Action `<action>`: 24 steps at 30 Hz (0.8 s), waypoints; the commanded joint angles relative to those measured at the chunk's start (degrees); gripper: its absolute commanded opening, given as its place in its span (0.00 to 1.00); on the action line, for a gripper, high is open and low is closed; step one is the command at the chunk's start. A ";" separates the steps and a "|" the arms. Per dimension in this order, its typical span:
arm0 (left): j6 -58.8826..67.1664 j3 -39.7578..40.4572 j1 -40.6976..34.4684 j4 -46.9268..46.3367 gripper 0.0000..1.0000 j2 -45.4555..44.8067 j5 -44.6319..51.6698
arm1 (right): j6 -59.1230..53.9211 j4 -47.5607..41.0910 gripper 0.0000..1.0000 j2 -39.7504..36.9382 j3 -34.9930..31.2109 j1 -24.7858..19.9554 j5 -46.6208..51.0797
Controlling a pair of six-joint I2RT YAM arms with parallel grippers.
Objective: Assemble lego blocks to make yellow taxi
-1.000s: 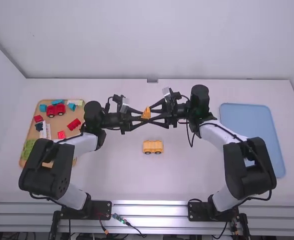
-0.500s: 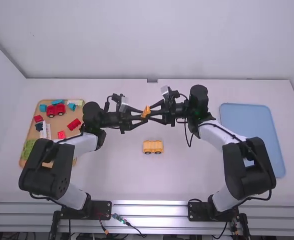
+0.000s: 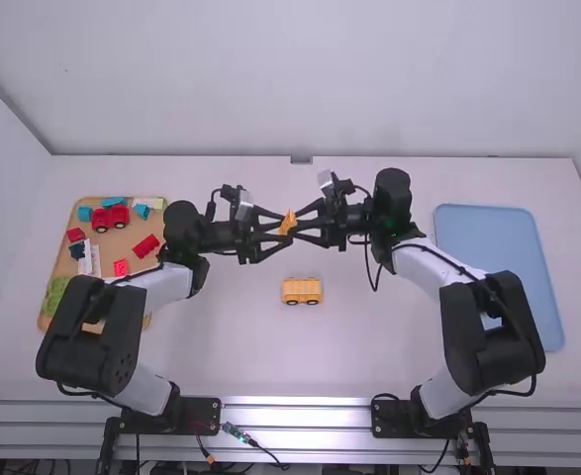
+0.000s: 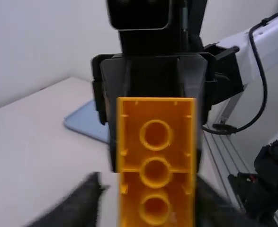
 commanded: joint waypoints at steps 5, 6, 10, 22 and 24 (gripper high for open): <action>2.40 -0.22 -0.17 -1.88 0.99 -1.29 0.63 | 0.46 0.04 0.00 0.37 0.81 0.31 2.75; 3.28 -0.22 -0.17 -2.93 0.99 -1.29 0.76 | 0.44 -0.02 0.00 0.37 0.81 0.31 3.37; 10.45 0.13 -0.11 -12.57 0.99 -1.29 -0.13 | 0.44 -0.63 0.00 0.35 0.81 -0.85 5.99; 41.42 13.16 -0.17 -63.19 0.99 -1.29 -13.64 | -11.41 -25.29 0.00 -3.98 0.83 -5.90 29.31; 42.82 14.53 -0.15 -66.36 0.99 -1.29 -15.89 | -13.05 -28.94 0.00 -5.31 0.83 -5.92 33.75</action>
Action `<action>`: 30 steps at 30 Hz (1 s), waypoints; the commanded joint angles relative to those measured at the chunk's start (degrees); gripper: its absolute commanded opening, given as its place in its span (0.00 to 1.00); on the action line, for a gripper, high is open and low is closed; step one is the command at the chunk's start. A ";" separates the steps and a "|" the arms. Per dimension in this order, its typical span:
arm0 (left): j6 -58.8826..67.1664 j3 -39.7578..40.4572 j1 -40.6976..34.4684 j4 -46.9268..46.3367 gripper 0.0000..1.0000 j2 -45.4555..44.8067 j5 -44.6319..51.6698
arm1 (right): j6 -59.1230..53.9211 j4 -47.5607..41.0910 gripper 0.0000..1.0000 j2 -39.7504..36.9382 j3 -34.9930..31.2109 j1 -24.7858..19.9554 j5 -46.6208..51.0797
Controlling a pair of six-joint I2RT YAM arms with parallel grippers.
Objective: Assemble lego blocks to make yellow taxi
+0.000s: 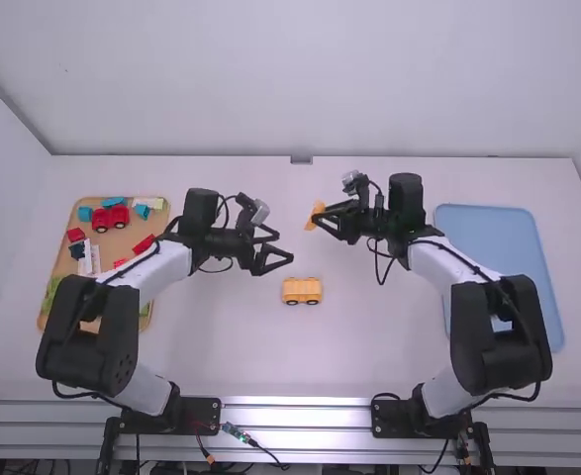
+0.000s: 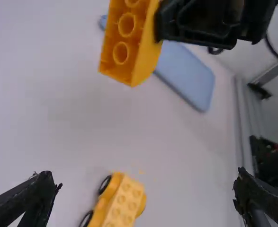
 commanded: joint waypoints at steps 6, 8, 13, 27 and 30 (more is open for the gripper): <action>15.56 7.87 -0.17 -11.78 0.99 -1.22 -13.64 | -17.27 -27.21 0.00 -7.30 8.26 1.60 25.59; 16.11 8.50 -0.15 -12.31 0.99 -1.22 -14.67 | -20.22 -33.05 0.00 -7.13 10.64 2.34 28.98; 16.02 10.73 -0.17 -12.37 0.99 -1.22 -19.96 | -29.44 -54.31 0.00 -5.88 18.56 6.73 45.75; 20.55 12.94 -0.13 -13.35 0.99 -1.22 -24.63 | -42.42 -70.14 0.00 6.25 20.20 13.88 59.89; 21.79 12.94 -0.11 -13.49 0.99 -1.22 -24.68 | -45.09 -71.25 0.00 10.27 20.20 13.79 60.13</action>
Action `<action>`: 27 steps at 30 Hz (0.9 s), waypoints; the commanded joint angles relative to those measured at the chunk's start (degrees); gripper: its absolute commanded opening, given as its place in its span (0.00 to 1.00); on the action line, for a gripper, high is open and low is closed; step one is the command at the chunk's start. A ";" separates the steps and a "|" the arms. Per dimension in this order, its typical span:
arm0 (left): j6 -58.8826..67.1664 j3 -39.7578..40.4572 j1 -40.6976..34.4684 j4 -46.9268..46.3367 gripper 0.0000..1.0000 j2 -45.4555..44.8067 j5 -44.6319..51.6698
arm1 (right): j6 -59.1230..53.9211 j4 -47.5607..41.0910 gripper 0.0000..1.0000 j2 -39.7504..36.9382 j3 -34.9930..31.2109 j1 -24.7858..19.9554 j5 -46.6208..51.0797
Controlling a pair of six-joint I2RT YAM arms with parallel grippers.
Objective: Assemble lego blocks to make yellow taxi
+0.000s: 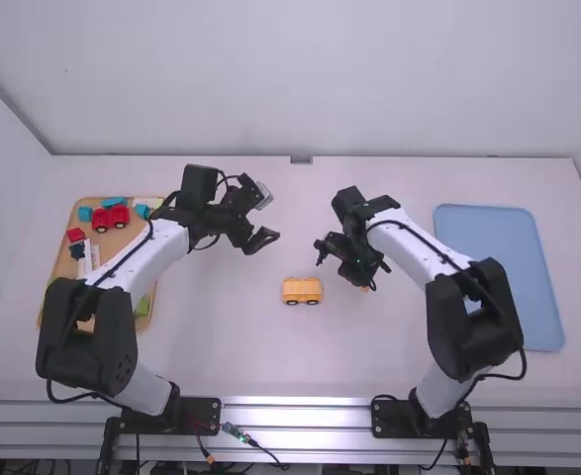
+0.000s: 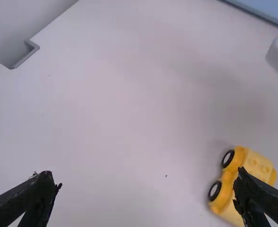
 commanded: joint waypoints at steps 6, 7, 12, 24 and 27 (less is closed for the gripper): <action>2.51 1.16 0.83 -0.61 0.99 -1.22 -2.84 | -4.55 0.02 0.00 9.40 0.96 0.00 1.53; 2.51 1.16 0.96 -0.68 0.99 -1.22 -2.62 | -4.52 0.28 0.00 10.01 0.96 0.07 1.57; 2.51 1.14 1.29 -0.92 0.99 -1.22 -2.67 | -4.94 0.98 0.00 12.33 0.96 1.31 1.84; 2.51 1.14 1.27 -0.92 0.99 -1.22 -2.84 | -4.52 3.91 0.03 12.33 0.70 4.37 5.35; 2.49 1.14 1.68 -0.92 0.99 -1.22 -2.80 | -6.16 4.07 0.00 12.33 0.70 5.46 8.52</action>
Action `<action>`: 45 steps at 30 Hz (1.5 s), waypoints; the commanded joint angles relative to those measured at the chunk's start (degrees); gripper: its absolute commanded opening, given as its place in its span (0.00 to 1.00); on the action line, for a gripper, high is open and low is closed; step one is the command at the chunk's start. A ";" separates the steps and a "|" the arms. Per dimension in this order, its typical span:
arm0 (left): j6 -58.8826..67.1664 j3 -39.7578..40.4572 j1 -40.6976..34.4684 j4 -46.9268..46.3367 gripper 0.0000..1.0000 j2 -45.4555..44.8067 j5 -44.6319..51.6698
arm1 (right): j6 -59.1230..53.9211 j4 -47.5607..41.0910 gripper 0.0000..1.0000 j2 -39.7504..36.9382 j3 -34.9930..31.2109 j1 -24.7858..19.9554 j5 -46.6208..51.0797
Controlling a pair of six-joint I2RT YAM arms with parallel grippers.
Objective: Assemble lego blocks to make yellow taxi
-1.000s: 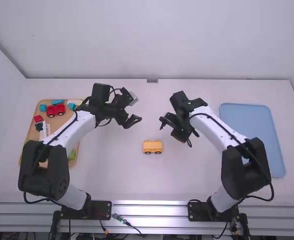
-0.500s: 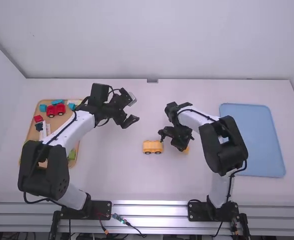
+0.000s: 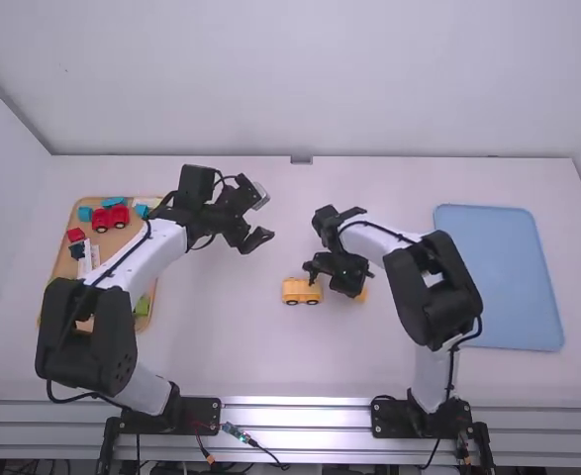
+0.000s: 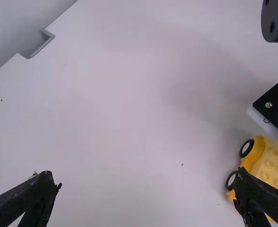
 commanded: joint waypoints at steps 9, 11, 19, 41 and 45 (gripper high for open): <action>0.83 1.11 0.66 -0.26 0.99 -1.25 0.46 | -7.98 -0.15 0.00 0.79 0.70 1.79 4.09; 0.85 1.11 0.66 -0.26 0.99 -1.25 0.44 | -9.18 -0.13 0.04 0.79 0.70 1.79 3.87; 0.83 1.11 0.66 -0.26 0.99 -1.25 0.44 | -9.49 -0.02 0.14 0.79 0.70 -0.42 2.16; 0.83 1.11 0.66 -0.24 0.99 -1.25 0.44 | -8.66 1.97 0.99 0.66 0.72 -1.92 1.33; 0.85 1.11 0.63 0.17 0.99 -1.25 0.55 | -8.70 2.84 0.99 -1.64 0.83 -2.01 0.87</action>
